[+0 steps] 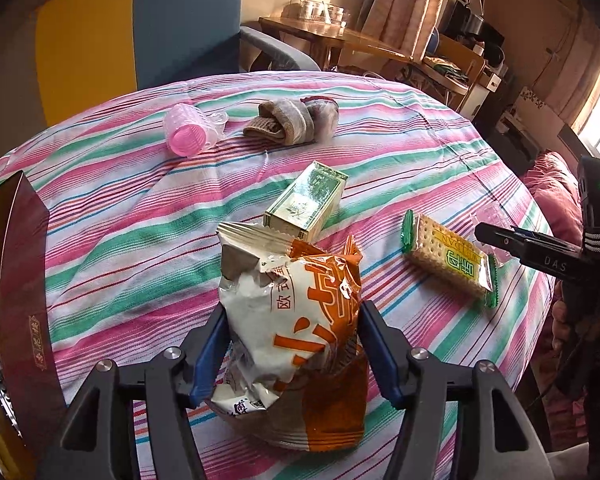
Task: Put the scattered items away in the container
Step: 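Grasp the orange muffin bag with the left tool while the right tool grasps the pink hair roller, then carry the muffin bag and hair roller with both tools over the gold tray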
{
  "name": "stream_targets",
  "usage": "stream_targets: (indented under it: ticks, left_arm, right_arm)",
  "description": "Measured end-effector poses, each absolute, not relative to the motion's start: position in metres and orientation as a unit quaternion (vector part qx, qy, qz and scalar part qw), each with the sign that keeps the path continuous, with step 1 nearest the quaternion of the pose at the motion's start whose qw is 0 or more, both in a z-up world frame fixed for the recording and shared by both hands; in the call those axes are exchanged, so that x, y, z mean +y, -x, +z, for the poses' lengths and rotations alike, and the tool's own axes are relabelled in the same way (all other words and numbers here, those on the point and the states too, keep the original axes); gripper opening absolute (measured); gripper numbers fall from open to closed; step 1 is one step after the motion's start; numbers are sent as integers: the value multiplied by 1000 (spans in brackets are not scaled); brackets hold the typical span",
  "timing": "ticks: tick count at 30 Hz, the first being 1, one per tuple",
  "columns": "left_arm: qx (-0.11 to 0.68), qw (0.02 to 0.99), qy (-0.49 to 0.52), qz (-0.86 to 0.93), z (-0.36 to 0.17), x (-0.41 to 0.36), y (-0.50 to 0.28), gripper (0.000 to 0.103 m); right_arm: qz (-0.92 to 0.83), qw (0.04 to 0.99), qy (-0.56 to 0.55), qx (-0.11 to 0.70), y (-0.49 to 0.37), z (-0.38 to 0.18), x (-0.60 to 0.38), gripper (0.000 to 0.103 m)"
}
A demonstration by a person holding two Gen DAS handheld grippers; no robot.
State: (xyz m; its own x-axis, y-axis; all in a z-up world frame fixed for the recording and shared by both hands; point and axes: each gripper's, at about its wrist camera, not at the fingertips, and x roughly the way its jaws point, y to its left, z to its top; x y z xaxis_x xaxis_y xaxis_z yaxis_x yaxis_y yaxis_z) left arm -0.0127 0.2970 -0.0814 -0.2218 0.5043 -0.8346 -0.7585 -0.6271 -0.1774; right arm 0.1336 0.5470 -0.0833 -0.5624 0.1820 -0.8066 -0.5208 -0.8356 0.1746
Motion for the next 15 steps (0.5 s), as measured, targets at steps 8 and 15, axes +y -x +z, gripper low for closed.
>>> stream_targets:
  ticks: [8, 15]
  left_arm:
    - [109, 408, 487, 765, -81, 276, 10, 64]
    - [157, 396, 471, 772, -80, 287, 1, 68]
  right_arm:
    - [855, 231, 402, 232, -156, -84, 550, 59]
    - [853, 234, 401, 239, -158, -86, 550, 60]
